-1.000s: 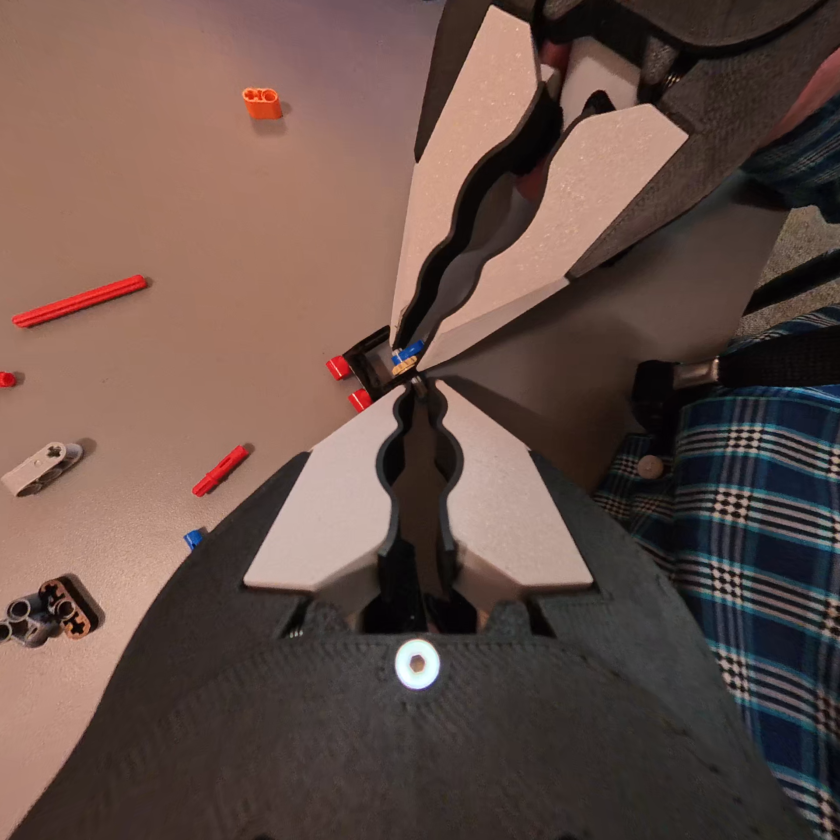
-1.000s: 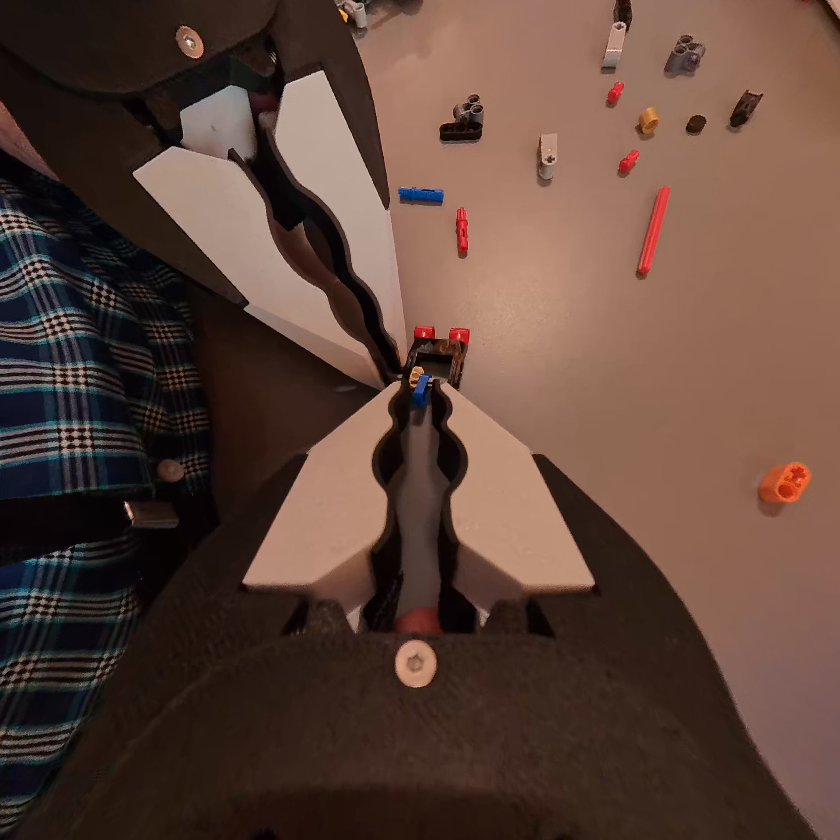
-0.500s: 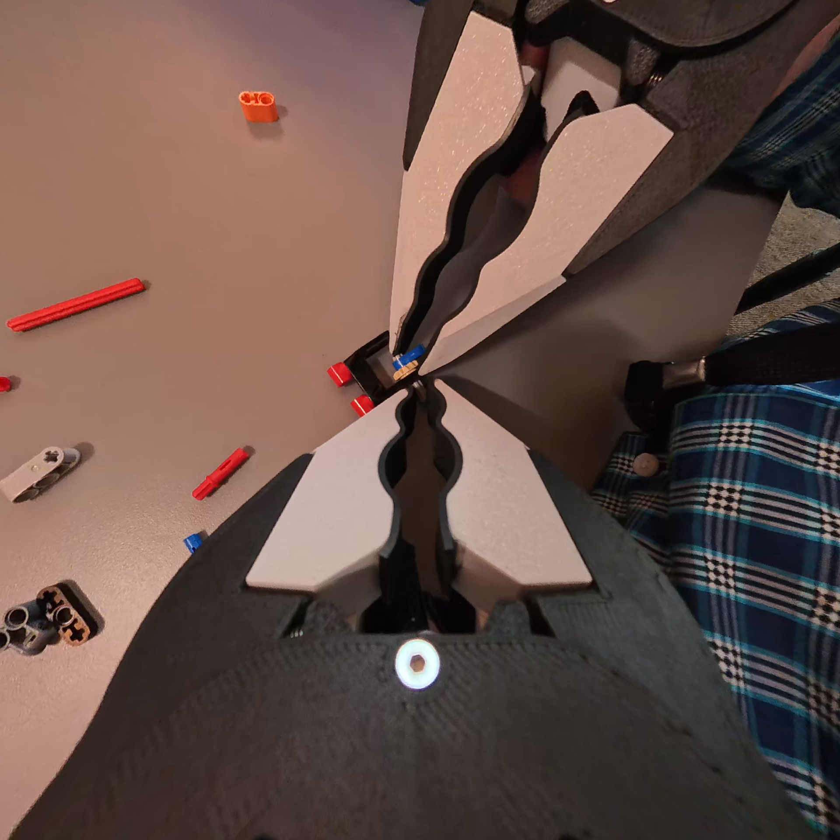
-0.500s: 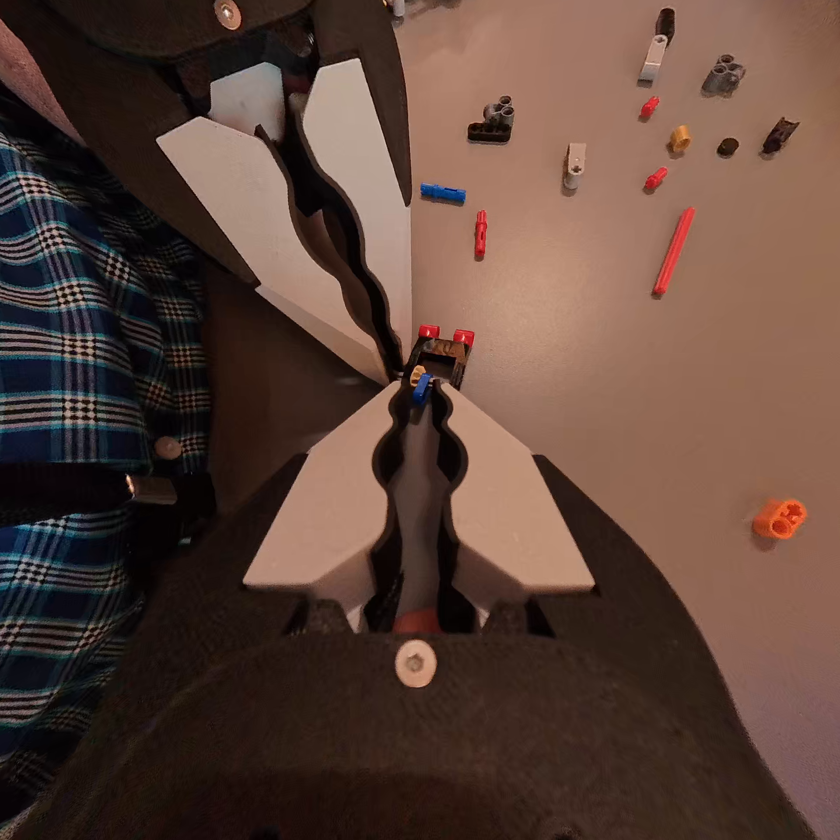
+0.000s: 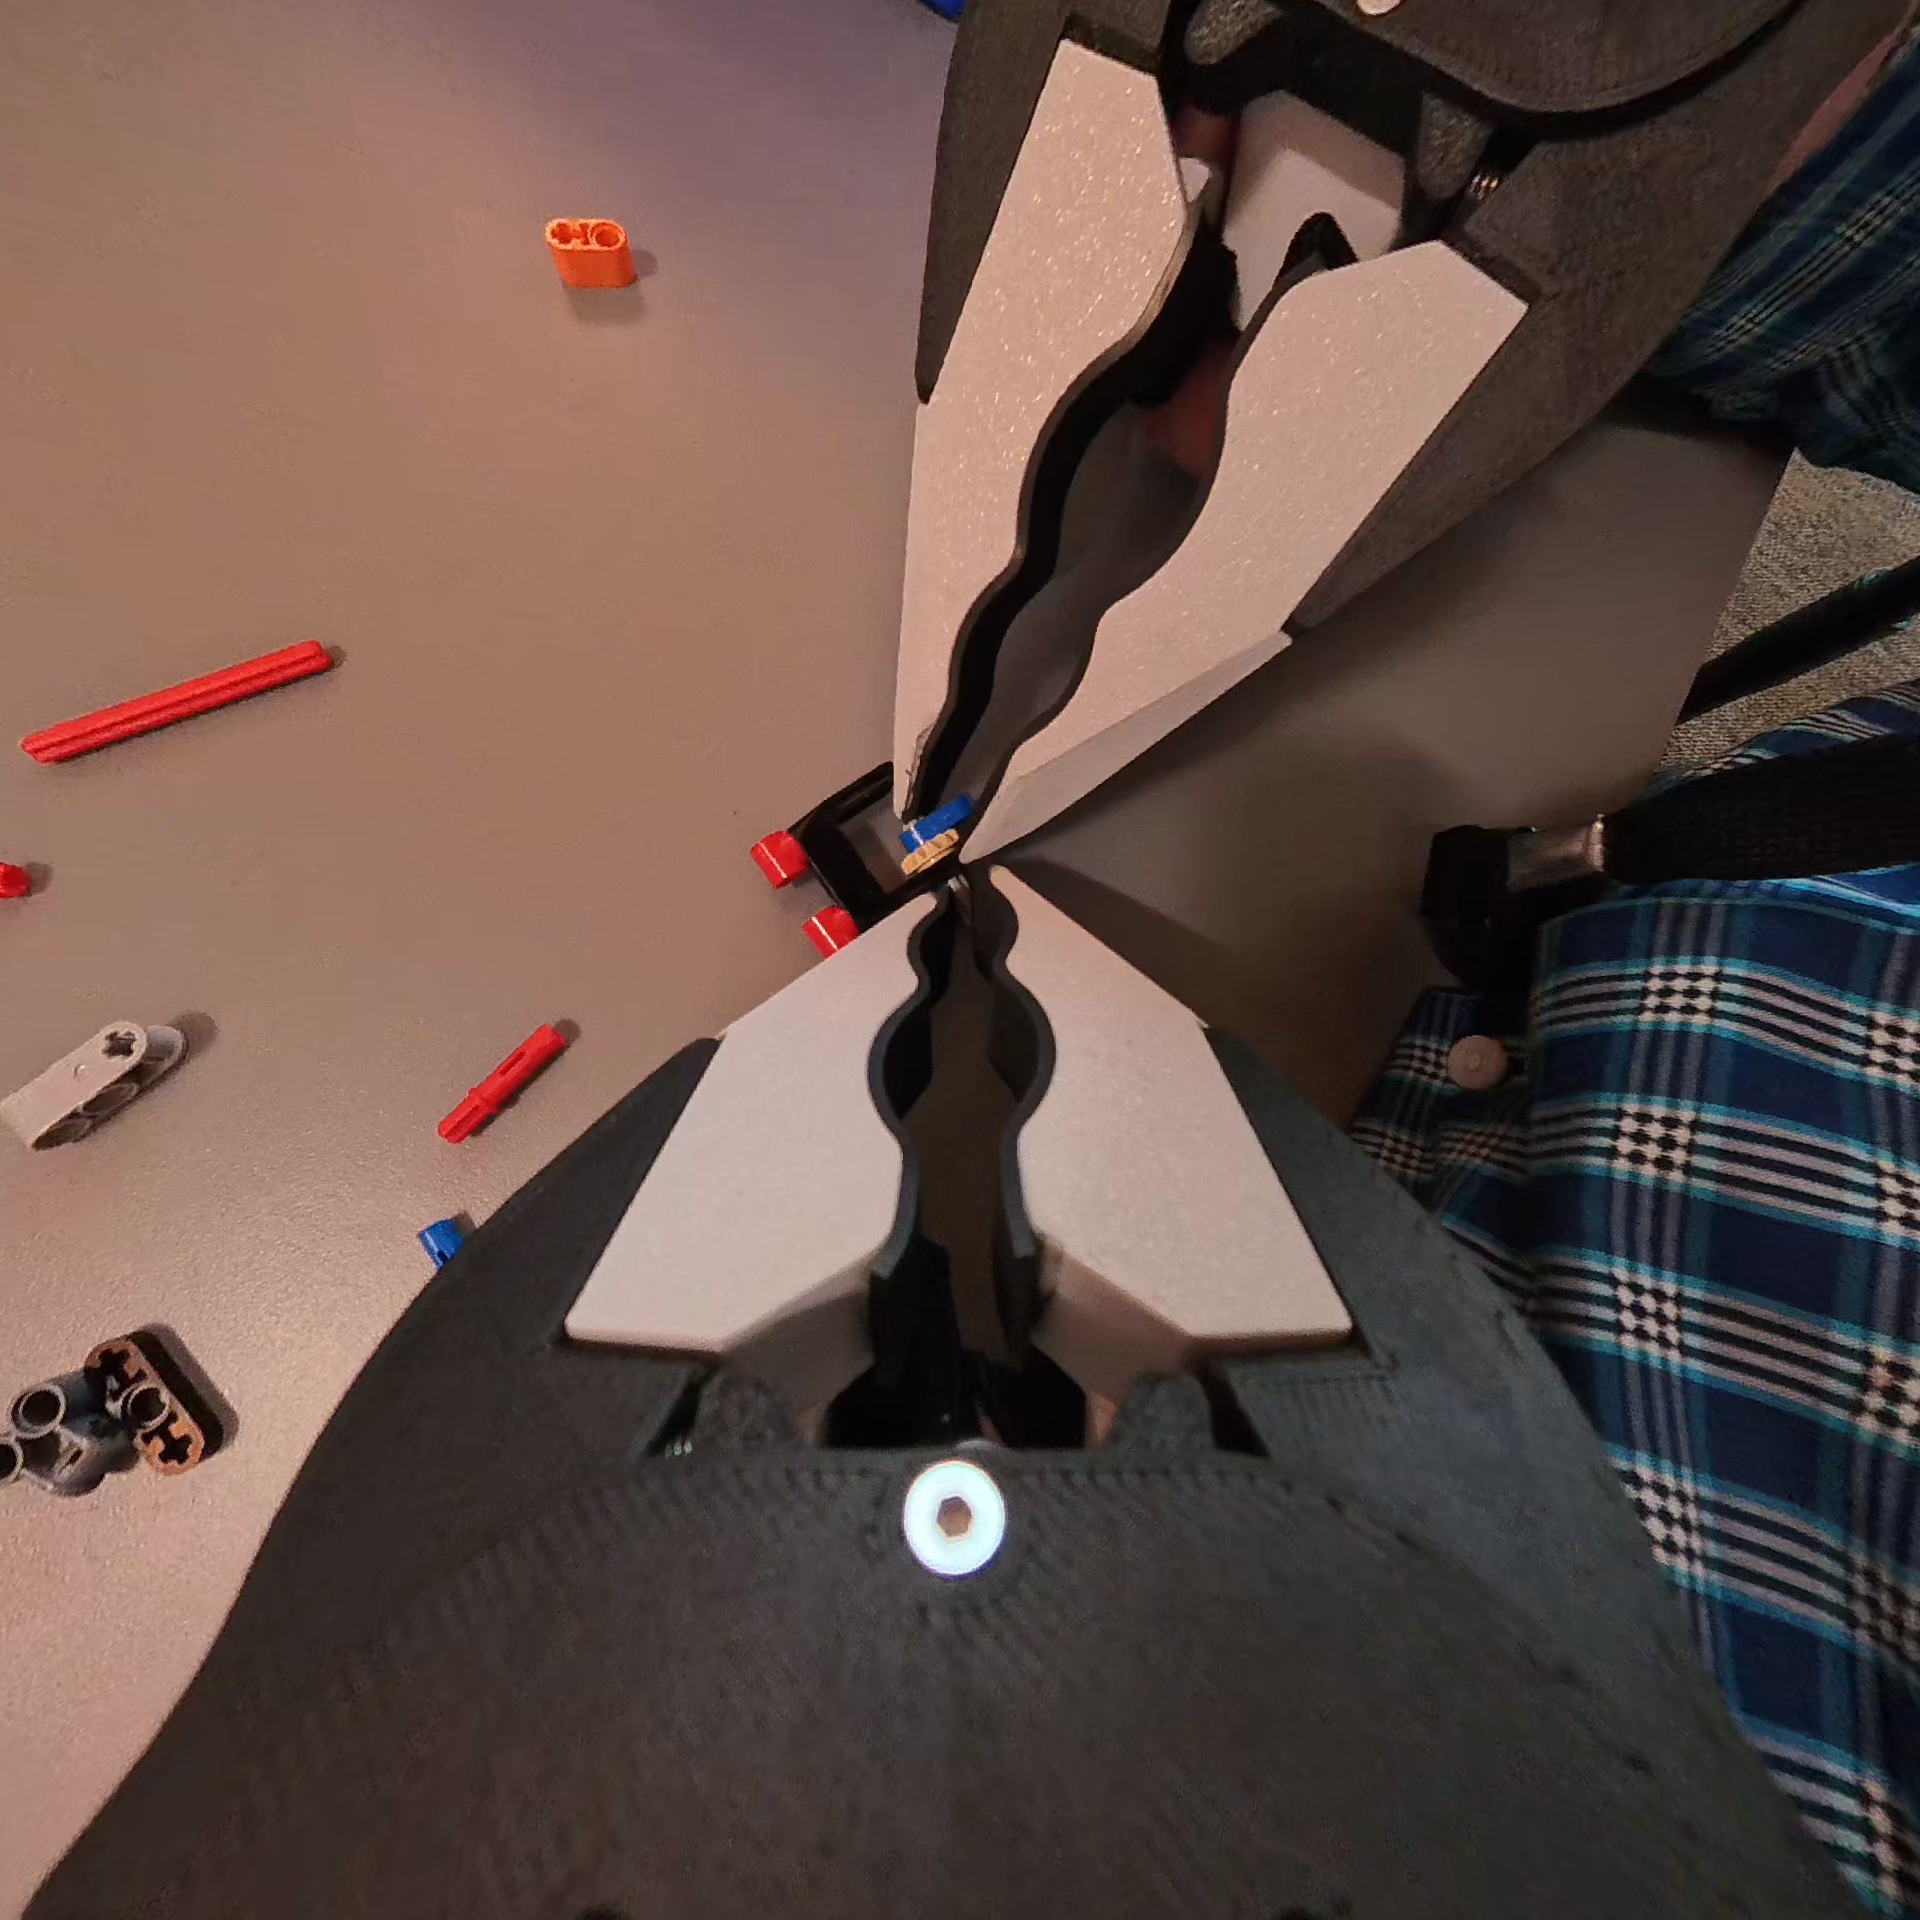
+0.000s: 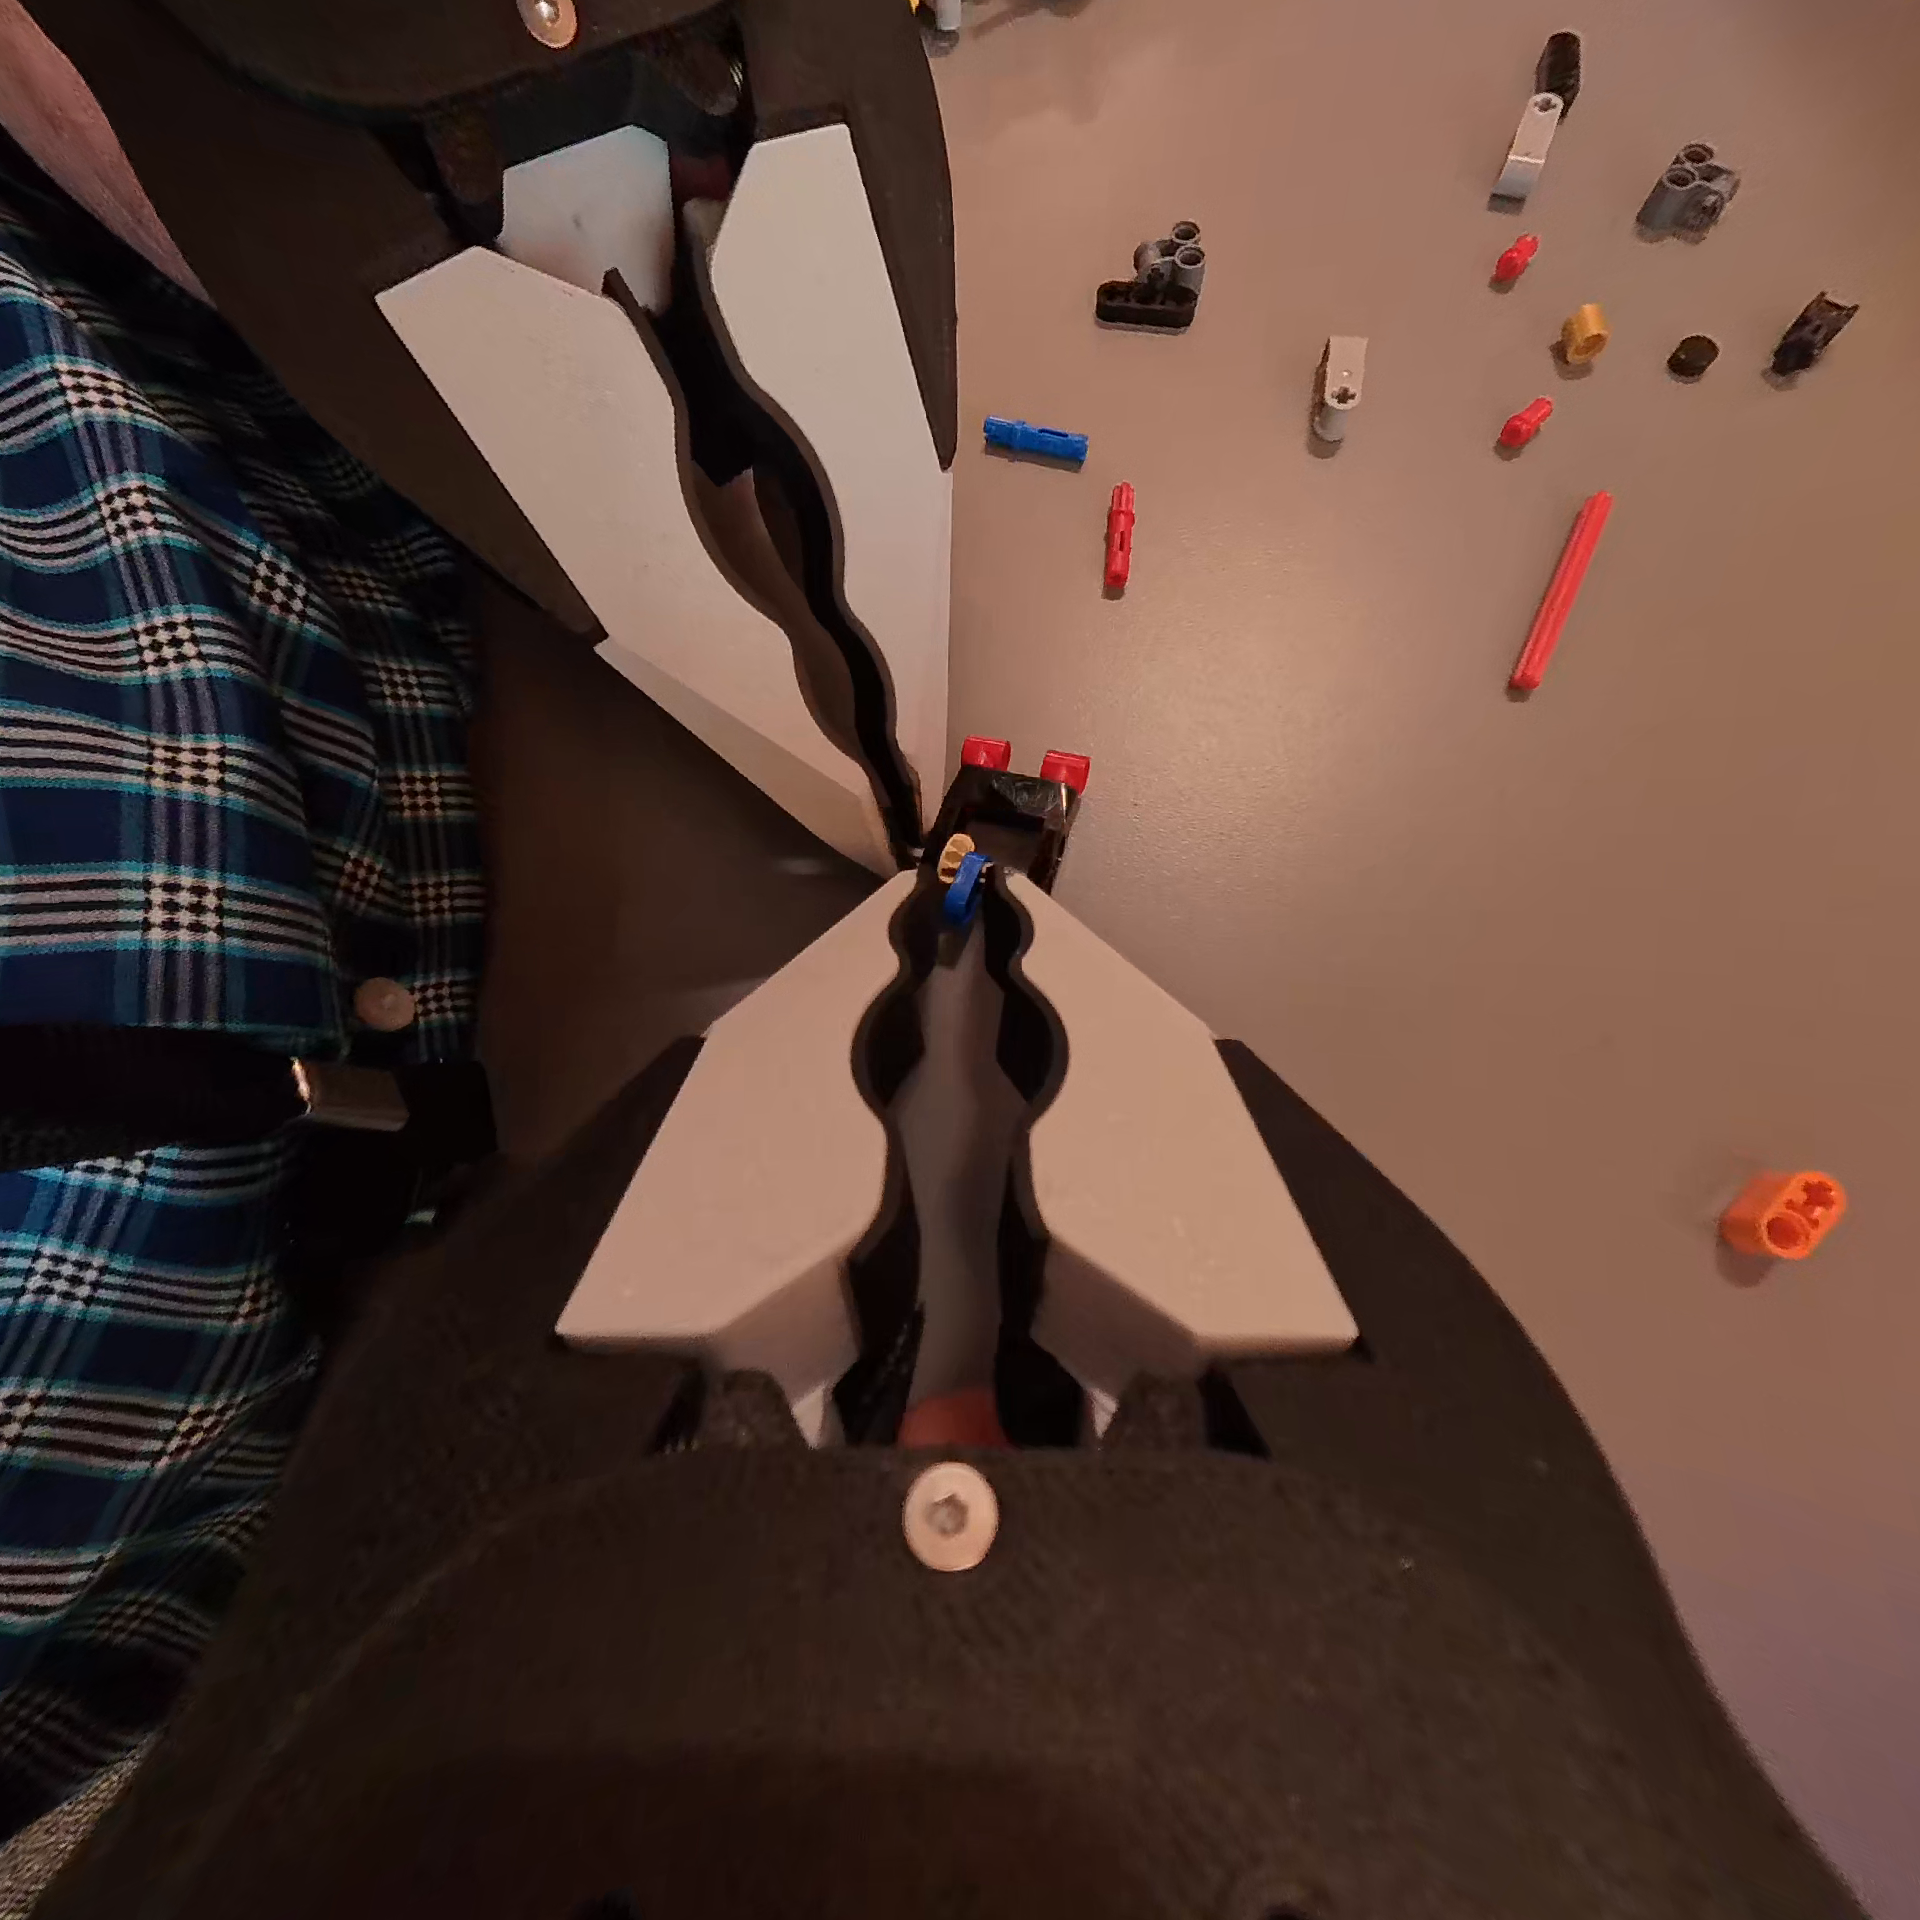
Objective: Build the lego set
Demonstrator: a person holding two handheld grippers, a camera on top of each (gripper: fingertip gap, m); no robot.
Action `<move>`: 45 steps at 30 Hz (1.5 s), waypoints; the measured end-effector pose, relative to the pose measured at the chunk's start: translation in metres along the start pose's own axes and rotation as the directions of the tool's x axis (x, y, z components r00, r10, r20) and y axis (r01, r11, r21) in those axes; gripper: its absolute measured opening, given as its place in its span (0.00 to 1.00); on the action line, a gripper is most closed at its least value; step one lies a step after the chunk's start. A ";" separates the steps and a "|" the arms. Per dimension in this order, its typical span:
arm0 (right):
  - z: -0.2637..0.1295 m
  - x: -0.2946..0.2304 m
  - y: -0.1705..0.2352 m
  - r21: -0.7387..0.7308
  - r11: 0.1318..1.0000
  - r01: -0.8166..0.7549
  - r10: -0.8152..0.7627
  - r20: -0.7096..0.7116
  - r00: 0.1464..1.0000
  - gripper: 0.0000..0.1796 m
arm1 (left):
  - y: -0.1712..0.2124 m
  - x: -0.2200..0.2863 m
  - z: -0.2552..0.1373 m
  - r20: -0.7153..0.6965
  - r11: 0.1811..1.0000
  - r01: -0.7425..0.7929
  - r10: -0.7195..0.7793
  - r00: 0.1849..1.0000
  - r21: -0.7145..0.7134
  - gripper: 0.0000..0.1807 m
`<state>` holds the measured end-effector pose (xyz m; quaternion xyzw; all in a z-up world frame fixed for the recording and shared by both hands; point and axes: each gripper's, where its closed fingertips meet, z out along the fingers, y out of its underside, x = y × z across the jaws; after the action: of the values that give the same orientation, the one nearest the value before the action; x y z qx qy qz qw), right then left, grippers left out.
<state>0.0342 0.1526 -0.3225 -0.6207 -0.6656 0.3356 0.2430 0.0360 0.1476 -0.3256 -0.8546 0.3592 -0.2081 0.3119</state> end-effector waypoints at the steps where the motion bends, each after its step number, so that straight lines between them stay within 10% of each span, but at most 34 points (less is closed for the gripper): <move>1: 0.000 0.000 0.000 0.000 1.000 0.002 -0.002 0.001 1.000 0.03 | 0.000 0.000 0.000 0.000 1.000 0.000 0.000 1.000 -0.001 0.00; 22: -0.024 0.005 -0.006 0.072 0.993 -0.090 0.095 -0.078 0.992 0.06 | -0.006 -0.001 -0.003 -0.022 1.000 0.022 -0.021 1.000 0.005 0.01; 33: -0.061 0.108 0.024 0.042 0.973 -0.227 0.198 -0.655 0.729 0.08 | 0.002 -0.003 -0.003 -0.029 1.000 -0.015 0.015 0.999 -0.024 0.01; 45: -0.049 0.138 0.033 0.052 0.948 -0.314 0.273 -0.641 0.718 0.03 | 0.002 -0.001 -0.004 -0.060 1.000 -0.001 0.000 0.998 -0.011 0.05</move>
<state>0.0772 0.2967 -0.3275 -0.8021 -0.4455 0.1177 0.3797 0.0321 0.1453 -0.3244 -0.8496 0.3699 -0.2315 0.2964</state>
